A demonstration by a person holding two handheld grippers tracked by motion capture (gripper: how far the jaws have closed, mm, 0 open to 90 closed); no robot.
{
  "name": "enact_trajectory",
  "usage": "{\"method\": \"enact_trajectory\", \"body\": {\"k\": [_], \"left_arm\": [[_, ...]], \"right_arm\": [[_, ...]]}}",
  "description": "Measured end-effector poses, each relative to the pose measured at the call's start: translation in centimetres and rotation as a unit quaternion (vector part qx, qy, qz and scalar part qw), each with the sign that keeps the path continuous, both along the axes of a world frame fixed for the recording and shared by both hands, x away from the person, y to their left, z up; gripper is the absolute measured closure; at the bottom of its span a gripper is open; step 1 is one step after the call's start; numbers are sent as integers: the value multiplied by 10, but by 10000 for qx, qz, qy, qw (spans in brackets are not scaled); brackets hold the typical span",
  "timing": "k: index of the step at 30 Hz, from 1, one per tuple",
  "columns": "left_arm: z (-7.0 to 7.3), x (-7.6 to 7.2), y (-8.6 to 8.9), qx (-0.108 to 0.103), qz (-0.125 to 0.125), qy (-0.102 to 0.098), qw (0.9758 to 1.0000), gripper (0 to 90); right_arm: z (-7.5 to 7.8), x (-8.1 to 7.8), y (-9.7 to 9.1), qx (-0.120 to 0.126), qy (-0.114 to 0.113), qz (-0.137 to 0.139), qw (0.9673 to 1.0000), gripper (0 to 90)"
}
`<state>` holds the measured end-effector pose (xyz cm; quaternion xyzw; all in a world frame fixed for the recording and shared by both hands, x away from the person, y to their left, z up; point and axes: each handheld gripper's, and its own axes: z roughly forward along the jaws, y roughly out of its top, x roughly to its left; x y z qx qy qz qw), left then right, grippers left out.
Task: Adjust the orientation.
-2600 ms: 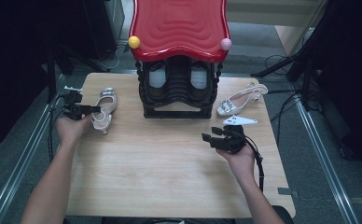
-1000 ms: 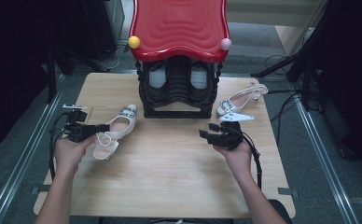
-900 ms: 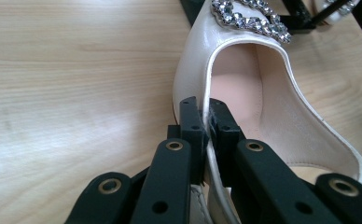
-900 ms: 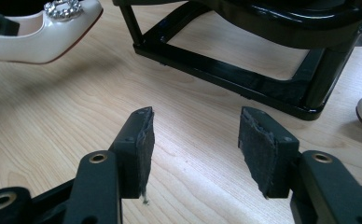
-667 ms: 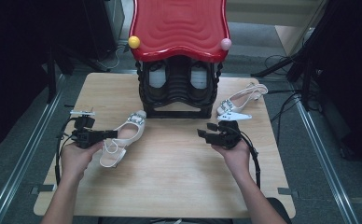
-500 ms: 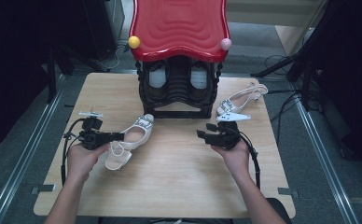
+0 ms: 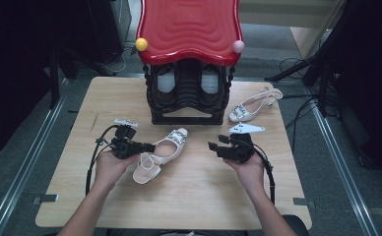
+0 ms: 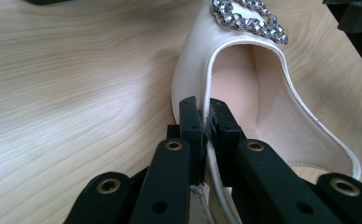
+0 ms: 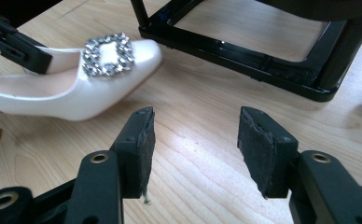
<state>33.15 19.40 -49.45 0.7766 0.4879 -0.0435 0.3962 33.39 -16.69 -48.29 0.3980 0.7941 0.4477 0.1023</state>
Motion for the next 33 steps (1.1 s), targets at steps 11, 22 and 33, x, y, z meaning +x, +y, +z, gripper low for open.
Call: {"method": "enact_trajectory", "body": {"k": [11, 22, 33], "left_arm": [[-13, 7, -39, -34, -323, 13, 9995, 867], [-21, 14, -51, 170, -498, 62, 9986, 845], [-3, 11, -44, -173, -583, -131, 9981, 663]], "right_arm": [[-5, -13, -4, -85, 20, -67, 9999, 476], [-10, -21, -5, -136, 29, -129, 9998, 486], [-14, -26, 4, -111, -5, 20, 9999, 601]]}}
